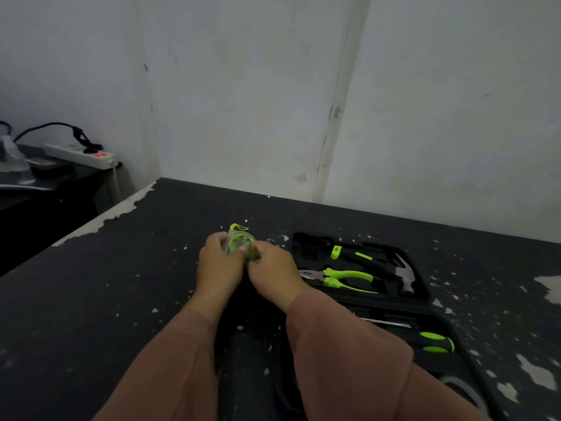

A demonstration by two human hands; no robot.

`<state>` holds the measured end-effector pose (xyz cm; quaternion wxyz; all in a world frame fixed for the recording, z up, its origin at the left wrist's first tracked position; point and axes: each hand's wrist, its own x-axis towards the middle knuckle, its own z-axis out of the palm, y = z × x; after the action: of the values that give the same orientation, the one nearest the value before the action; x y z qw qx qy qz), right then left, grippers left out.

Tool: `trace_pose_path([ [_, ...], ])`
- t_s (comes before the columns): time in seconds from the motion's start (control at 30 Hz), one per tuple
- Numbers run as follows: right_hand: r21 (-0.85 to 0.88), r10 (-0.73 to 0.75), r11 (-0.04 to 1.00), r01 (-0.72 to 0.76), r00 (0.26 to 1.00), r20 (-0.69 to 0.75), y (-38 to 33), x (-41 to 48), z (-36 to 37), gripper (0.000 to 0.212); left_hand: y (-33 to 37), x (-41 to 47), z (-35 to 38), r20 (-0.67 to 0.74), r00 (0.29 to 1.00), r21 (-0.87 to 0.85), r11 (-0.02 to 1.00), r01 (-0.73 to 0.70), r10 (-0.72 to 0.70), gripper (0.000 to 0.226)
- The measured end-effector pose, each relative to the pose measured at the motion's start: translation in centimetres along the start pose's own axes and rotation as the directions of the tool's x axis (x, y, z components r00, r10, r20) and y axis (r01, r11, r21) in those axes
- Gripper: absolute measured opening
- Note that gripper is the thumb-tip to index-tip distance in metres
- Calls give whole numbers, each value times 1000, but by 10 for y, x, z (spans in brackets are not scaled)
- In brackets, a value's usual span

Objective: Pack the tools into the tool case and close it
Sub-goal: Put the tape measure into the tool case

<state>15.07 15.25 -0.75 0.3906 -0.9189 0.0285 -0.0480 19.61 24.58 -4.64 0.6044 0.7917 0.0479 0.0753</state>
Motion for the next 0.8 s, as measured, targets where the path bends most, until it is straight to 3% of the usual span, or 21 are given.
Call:
trace_pose_path([
  [0.1,-24,-9,1000,9,1000,-12,-4,-1,-7,31,4,-3,-2,39,998,-293,955,54,-44,38],
  [0.2,-138,-26,990,29,999,19,-10,0,-20,32,7,-4,-3,103,993,-438,894,94,-54,41],
  [0.3,-206,-76,976,70,997,-25,-15,-2,-37,32,11,-9,-5,138,990,-475,879,42,27,41],
  [0.43,-250,-164,958,141,984,-74,-6,-4,-62,50,20,-19,-6,220,964,-472,881,-31,152,44],
  [0.63,-368,-307,880,301,951,44,2,-23,-90,70,34,-42,-3,407,861,-512,857,-60,304,54],
  [0.8,-280,-286,906,318,947,149,11,-38,-110,61,40,-57,0,500,795,-511,858,-50,344,63],
])
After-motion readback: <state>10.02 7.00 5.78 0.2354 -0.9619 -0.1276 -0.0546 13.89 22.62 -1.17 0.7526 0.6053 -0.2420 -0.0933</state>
